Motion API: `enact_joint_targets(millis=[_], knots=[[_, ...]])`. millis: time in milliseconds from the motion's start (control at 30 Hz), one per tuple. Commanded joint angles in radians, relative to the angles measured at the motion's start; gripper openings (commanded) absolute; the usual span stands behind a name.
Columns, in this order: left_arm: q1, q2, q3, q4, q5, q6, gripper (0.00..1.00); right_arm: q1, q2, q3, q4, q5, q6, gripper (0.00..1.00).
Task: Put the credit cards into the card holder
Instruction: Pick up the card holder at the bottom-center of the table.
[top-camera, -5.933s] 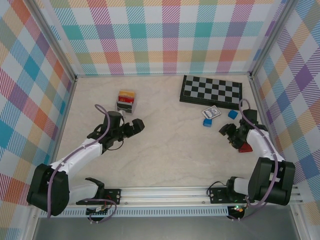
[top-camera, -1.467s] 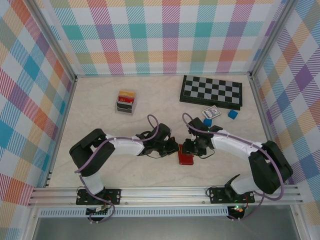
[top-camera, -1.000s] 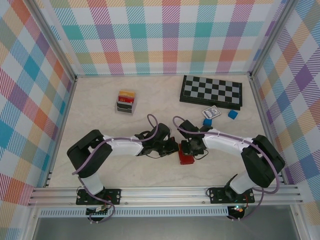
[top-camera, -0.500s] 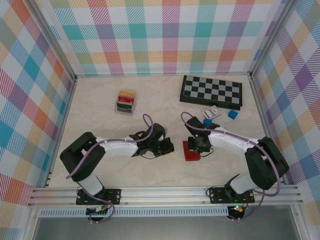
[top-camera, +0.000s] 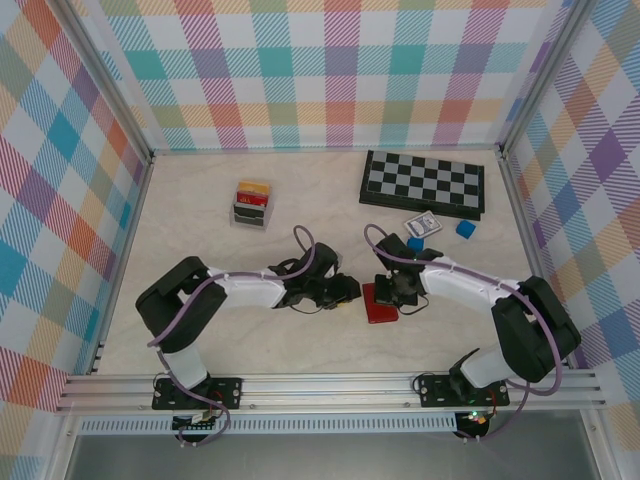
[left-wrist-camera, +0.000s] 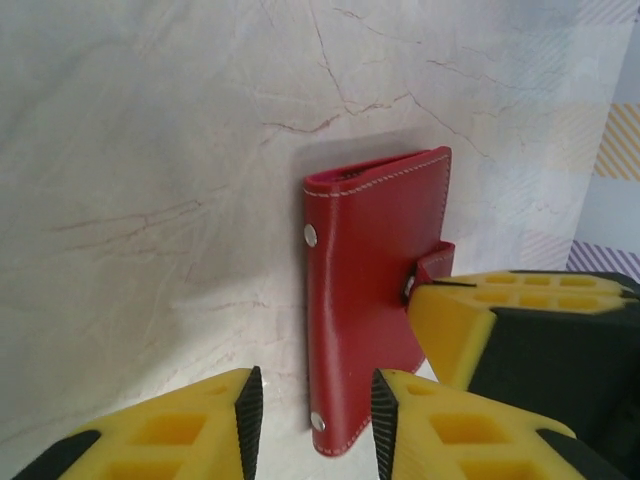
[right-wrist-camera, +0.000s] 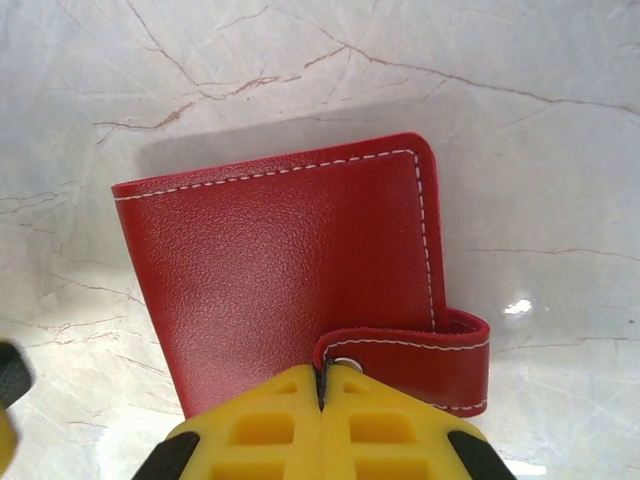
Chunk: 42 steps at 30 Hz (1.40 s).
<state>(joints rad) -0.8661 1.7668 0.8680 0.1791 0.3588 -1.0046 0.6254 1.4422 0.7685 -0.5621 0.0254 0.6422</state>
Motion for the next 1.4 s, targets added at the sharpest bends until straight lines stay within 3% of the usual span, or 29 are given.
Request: enact_joint_targets(millis=[0, 167, 500, 867, 1100, 1267, 1367], knots=[[-0.005, 0.039, 0.038, 0.028, 0.013, -0.027, 0.37, -0.003, -0.007, -0.037, -0.009, -0.058, 0.003, 0.05], [-0.015, 0.087, 0.071, 0.056, 0.026, -0.043, 0.39, -0.023, -0.028, -0.066, 0.011, -0.083, 0.016, 0.04], [-0.033, 0.162, 0.152, 0.055, 0.06, -0.046, 0.37, -0.113, -0.077, -0.141, 0.116, -0.255, 0.013, 0.03], [-0.039, 0.177, 0.179, -0.052, 0.006, -0.048, 0.44, -0.165, -0.11, -0.16, 0.111, -0.285, 0.001, 0.04], [-0.04, 0.195, 0.181, -0.036, 0.025, -0.056, 0.35, -0.168, -0.2, -0.105, 0.008, -0.195, 0.014, 0.3], [-0.039, 0.198, 0.183, -0.028, 0.032, -0.056, 0.35, -0.202, -0.203, -0.128, -0.014, -0.152, 0.014, 0.34], [-0.04, 0.202, 0.183, -0.016, 0.044, -0.055, 0.35, -0.213, -0.173, -0.147, 0.027, -0.188, 0.016, 0.27]])
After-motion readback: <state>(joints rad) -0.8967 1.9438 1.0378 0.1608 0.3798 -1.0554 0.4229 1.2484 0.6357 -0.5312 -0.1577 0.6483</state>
